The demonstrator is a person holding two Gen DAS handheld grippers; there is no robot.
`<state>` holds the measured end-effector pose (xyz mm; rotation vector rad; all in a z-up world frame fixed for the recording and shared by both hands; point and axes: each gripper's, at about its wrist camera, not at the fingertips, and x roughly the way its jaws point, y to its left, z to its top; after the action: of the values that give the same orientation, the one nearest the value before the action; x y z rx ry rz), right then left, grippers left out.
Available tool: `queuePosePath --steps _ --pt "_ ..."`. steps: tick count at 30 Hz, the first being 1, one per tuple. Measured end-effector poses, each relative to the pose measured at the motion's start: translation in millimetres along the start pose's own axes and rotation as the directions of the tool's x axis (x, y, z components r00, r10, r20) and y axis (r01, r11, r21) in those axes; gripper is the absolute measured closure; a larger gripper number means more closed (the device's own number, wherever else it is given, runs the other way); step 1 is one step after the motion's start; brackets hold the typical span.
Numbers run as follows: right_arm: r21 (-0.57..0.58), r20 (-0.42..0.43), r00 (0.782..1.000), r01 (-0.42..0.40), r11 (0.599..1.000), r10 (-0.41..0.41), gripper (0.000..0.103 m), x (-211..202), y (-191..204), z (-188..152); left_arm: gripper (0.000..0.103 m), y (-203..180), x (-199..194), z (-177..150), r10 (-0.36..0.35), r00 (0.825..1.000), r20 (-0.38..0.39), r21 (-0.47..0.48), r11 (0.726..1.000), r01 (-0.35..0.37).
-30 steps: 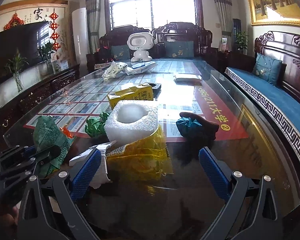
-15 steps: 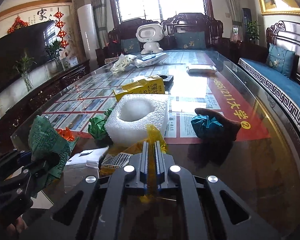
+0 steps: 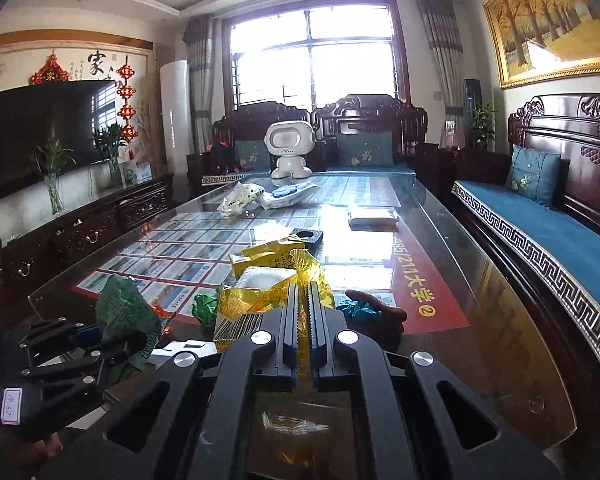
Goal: Collect trash
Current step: 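Carry both wrappers down over the tan bin beside the table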
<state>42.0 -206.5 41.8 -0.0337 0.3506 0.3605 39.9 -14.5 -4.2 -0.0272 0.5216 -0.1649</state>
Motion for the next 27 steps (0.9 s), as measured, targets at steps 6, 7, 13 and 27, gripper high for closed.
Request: queuePosePath --steps 6,7,13,27 --pt "-0.044 0.007 1.000 -0.016 0.999 0.016 0.098 -44 15 -16 0.075 -10 -29 -14 -0.015 1.000 -0.003 0.021 1.000 0.015" --pt "-0.046 0.006 1.000 -0.017 0.999 0.017 0.098 -50 16 -19 0.075 -12 -34 -17 -0.019 1.000 -0.005 0.026 0.999 0.019" --pt "-0.052 -0.008 1.000 -0.026 0.998 0.025 0.098 -84 23 -35 0.075 -22 -64 -36 -0.043 0.999 -0.025 0.042 0.998 0.044" --pt "-0.125 -0.082 0.996 -0.037 0.991 0.027 0.098 -137 44 -83 0.075 -43 -118 -86 -0.087 0.991 -0.097 0.085 0.992 0.095"
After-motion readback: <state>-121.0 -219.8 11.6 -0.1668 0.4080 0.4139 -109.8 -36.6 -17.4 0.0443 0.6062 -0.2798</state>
